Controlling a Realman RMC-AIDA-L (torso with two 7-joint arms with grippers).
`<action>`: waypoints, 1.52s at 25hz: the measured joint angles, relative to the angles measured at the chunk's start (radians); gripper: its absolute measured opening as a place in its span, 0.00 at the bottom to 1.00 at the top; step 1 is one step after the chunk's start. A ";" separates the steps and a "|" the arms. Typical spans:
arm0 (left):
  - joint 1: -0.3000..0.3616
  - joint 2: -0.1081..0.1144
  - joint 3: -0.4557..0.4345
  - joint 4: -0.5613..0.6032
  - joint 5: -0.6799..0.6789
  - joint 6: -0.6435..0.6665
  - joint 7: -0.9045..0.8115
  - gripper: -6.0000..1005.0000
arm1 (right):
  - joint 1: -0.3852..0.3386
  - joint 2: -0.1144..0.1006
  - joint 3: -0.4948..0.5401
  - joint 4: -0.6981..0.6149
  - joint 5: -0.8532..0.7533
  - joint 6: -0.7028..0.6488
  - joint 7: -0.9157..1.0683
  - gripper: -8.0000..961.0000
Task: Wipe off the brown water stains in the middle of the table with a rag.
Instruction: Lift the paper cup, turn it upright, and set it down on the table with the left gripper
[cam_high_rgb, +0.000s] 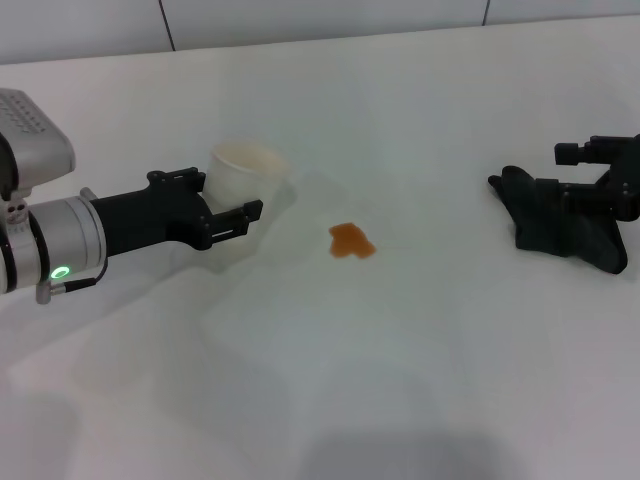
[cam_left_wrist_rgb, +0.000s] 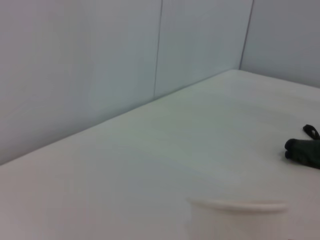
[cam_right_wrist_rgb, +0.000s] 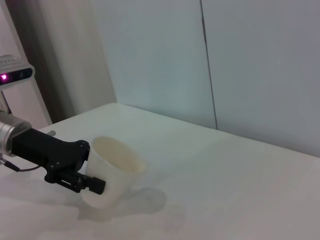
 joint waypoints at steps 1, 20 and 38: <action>-0.002 0.000 0.000 0.000 0.004 -0.002 -0.001 0.64 | -0.001 0.000 0.000 0.000 0.000 0.000 0.000 0.68; -0.007 -0.004 -0.002 0.051 0.001 -0.093 0.089 0.65 | 0.000 0.001 0.000 0.000 0.001 0.000 0.002 0.68; -0.001 0.000 -0.001 0.059 -0.018 -0.089 0.143 0.65 | 0.000 0.001 0.000 0.000 -0.001 -0.001 0.007 0.68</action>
